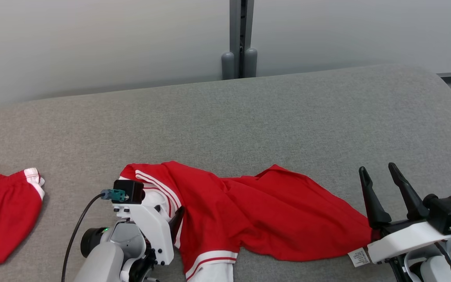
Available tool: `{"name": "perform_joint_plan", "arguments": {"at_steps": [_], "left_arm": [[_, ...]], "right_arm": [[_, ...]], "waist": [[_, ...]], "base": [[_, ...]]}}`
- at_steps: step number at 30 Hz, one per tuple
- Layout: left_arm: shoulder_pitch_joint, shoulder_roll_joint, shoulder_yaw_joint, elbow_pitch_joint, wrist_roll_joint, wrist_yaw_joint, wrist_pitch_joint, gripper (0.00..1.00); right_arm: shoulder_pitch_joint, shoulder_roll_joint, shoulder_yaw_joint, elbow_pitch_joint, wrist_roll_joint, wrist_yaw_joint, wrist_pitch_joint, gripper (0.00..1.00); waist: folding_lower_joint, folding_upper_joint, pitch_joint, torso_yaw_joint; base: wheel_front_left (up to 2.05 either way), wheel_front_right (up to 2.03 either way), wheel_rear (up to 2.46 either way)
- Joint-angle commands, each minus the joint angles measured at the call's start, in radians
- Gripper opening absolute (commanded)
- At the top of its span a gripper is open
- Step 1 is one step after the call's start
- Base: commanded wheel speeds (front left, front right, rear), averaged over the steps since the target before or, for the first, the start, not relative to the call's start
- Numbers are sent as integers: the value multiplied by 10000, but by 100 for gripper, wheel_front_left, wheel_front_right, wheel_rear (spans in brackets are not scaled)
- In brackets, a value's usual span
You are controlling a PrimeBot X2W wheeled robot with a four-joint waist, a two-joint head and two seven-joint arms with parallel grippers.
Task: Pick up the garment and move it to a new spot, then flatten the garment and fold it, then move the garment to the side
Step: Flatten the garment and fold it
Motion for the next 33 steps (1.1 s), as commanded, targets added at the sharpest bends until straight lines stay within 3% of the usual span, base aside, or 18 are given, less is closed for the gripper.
{"name": "perform_joint_plan", "arguments": {"at_steps": [1, 3, 5, 6, 7, 14, 22, 33], "left_arm": [[-188, 32, -25, 136, -129, -1, 148, 100], [-244, 47, -103, 404, -144, 0, 462, 96], [-360, 108, -61, 589, -204, 8, 474, 31], [-410, 161, -66, 664, -171, 7, 453, 5], [-451, 226, -96, 710, -114, -32, 372, 0], [-1013, 684, -294, 438, 76, -271, -204, 0], [-2390, 1742, -1195, 497, 522, -516, -335, 0], [-4350, 2797, -1979, 2562, -896, -520, -717, 0]], "right_arm": [[-76, -39, -17, 58, 15, 1, -85, 100], [-156, -10, -6, 92, 25, 1, -101, 100], [-193, 7, 36, 126, 37, 1, -110, 100], [-193, 14, 56, 143, 50, 1, -106, 100], [-202, 28, 59, 158, 65, 1, -99, 100], [-331, 61, 88, 196, 89, 1, -147, 100], [-645, 71, 232, 150, 105, 1, -166, 100], [-1230, 183, 439, 125, 103, 1, -172, 100]], "waist": [[1, 0, 110, -144], [1, 0, 167, -253], [1, 0, 213, -351], [1, 0, 232, -399], [1, 0, 252, -445], [1, 0, 363, -639], [1, 0, 862, -908], [1, 0, 1442, -1453]], "base": [[0, 0, 0], [0, 0, 0], [0, 0, 0], [0, 0, 0], [0, 0, 0], [0, 0, 0], [0, 0, 0], [0, 0, 0]]}}
